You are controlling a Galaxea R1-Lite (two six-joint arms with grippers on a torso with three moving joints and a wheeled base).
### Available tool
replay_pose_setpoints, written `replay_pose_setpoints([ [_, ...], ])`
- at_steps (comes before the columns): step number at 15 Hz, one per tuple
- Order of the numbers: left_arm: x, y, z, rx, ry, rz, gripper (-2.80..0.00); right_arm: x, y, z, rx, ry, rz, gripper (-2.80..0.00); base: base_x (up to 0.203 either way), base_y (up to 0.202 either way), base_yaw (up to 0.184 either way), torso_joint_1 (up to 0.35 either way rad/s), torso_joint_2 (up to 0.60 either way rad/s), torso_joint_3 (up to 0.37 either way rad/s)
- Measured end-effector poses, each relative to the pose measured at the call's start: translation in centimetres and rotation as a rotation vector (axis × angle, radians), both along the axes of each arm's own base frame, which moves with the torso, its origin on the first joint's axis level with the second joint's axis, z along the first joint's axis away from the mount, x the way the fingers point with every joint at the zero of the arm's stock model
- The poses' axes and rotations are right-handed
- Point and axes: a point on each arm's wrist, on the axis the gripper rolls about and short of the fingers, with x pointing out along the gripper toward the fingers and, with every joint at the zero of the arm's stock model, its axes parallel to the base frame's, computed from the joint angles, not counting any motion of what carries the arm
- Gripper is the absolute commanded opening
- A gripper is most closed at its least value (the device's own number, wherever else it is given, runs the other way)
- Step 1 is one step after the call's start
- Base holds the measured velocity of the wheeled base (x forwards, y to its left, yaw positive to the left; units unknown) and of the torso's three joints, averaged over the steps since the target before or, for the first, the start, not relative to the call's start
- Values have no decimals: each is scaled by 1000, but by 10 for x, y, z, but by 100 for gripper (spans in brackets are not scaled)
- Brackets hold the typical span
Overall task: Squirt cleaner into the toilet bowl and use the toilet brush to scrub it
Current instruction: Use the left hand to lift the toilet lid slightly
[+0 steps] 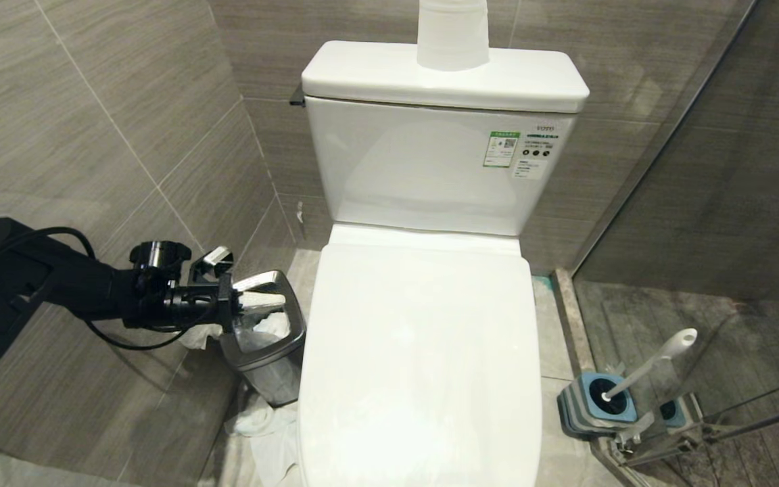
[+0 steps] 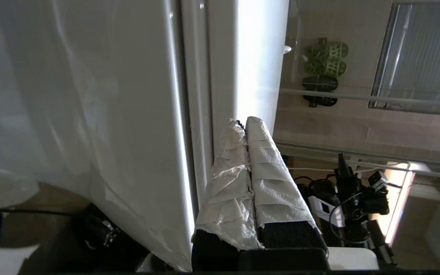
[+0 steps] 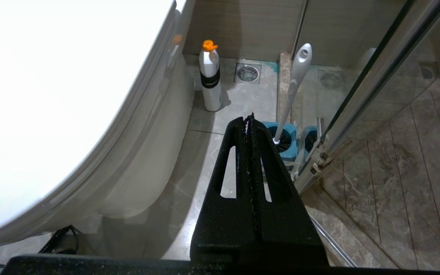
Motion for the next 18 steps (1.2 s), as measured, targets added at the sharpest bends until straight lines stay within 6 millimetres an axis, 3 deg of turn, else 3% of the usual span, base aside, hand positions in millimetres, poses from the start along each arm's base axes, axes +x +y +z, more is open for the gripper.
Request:
replay_pose_setpoints([
  [5, -17, 11, -19, -25, 120, 11, -280, 0, 0, 0, 0, 0, 0, -280, 0, 0, 0, 0, 0, 0],
  [8, -37, 16, -33, -57, 126, -12, -280, 0, 0, 0, 0, 0, 0, -280, 0, 0, 0, 0, 0, 0],
  [18, -98, 11, -59, -59, -22, -54, -280, 0, 0, 0, 0, 0, 0, -280, 0, 0, 0, 0, 0, 0],
])
